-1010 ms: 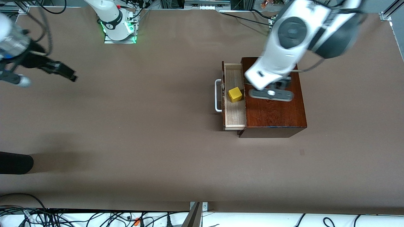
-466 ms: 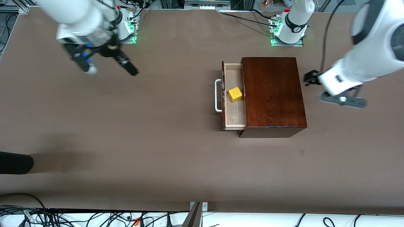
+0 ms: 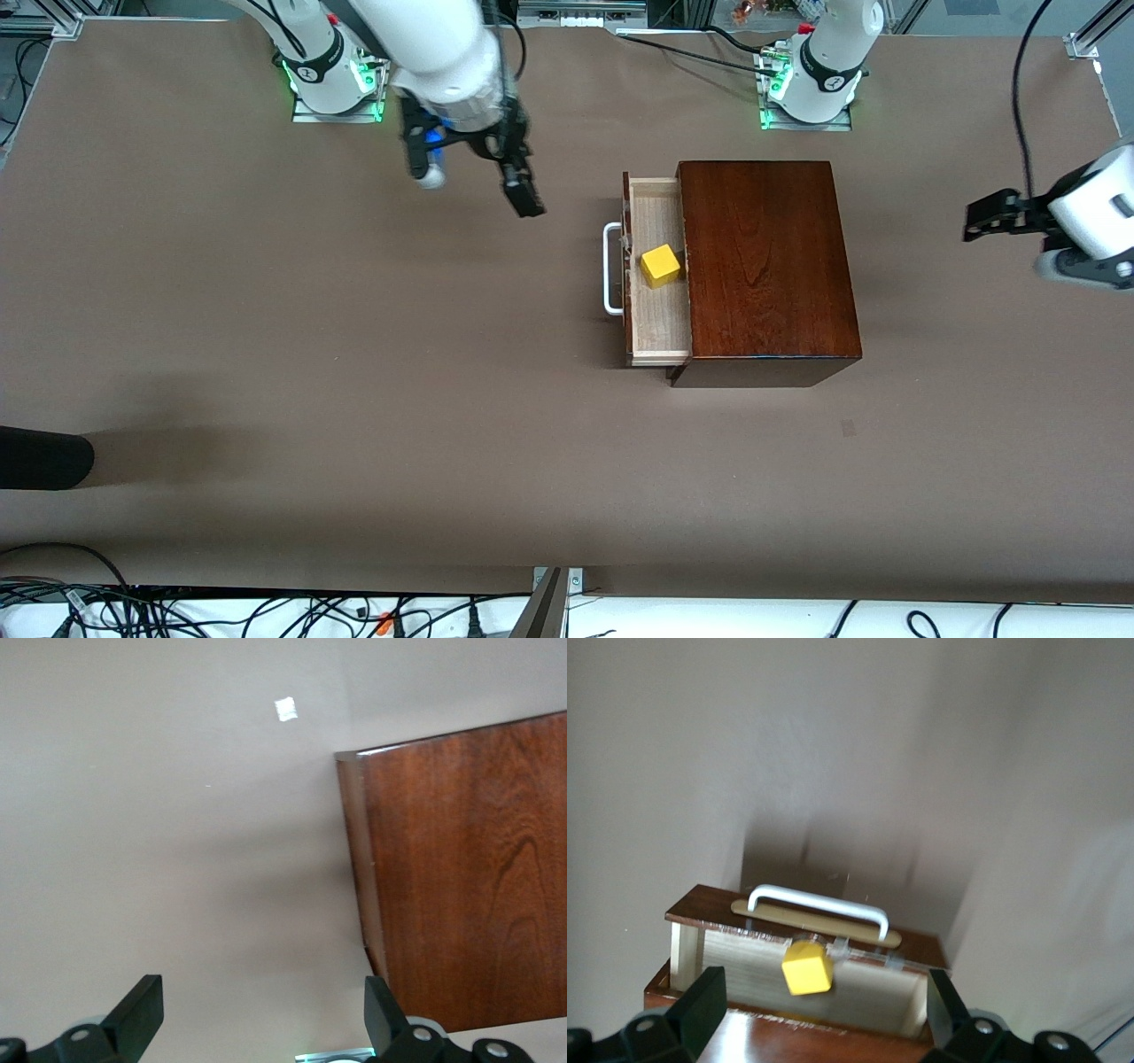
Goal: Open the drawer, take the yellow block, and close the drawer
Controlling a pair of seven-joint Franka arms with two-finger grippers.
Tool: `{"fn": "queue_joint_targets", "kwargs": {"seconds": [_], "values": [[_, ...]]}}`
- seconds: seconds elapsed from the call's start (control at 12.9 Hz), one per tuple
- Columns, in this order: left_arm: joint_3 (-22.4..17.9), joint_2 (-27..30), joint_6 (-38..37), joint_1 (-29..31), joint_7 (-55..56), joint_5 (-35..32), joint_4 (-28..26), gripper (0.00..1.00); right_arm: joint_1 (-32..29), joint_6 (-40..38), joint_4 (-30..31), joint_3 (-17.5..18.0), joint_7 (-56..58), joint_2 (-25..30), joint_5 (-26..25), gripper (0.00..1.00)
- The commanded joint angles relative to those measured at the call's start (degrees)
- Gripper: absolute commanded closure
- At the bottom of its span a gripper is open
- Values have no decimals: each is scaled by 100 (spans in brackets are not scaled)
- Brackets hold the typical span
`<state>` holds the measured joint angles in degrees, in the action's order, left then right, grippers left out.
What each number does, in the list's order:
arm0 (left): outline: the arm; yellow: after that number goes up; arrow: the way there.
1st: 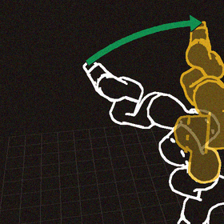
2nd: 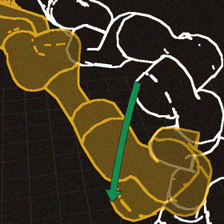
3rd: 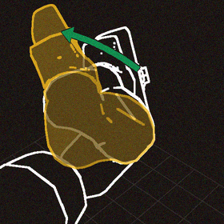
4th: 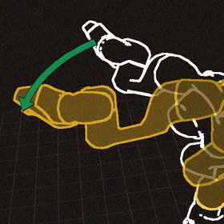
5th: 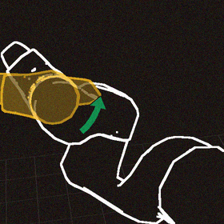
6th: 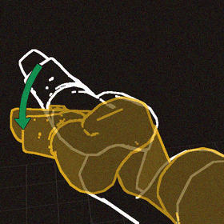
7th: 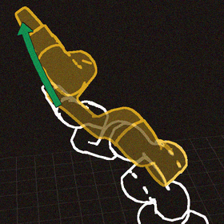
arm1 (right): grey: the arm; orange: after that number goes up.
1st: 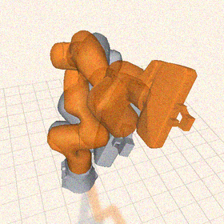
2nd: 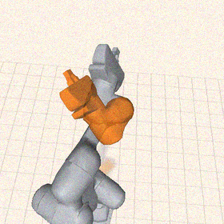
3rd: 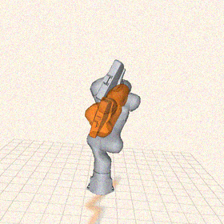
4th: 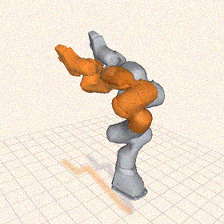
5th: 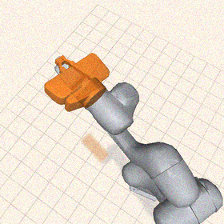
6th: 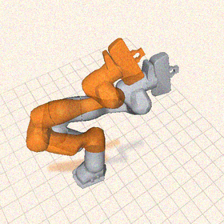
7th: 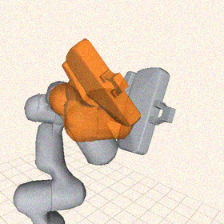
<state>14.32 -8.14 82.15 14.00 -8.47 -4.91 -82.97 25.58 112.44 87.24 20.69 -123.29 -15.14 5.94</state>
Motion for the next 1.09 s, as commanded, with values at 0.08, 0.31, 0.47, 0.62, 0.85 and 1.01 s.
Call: {"fn": "queue_joint_targets", "kwargs": {"seconds": [0.08, 0.31, 0.47, 0.62, 0.85, 1.01], "values": [[-1727, 855, 755, -1319, -7, 666, -822, 0, 648, 260, -1102, -47, -1572, -1146, -635, 0], [-1818, 1261, 1172, -1470, 354, 606, -1544, 0, 1071, 322, -1814, -65, -2050, -1955, -1208, 0], [-1774, 1271, 1172, -1453, 355, 553, -1634, 0, 1220, 506, -2079, -65, -2050, -2307, -1533, 0], [-1713, 1218, 1067, -1444, 363, 509, -1573, 0, 1326, 900, -2159, -82, -2042, -2554, -1649, 0], [-1704, 1174, 1075, -1453, 354, 324, -1503, 0, 1476, 1384, -2159, -144, -1928, -2835, -2095, 0], [-1678, 1139, 1084, -1488, 372, 324, -1407, 0, 1503, 1587, -2159, -144, -1709, -2985, -2176, 0]]}}
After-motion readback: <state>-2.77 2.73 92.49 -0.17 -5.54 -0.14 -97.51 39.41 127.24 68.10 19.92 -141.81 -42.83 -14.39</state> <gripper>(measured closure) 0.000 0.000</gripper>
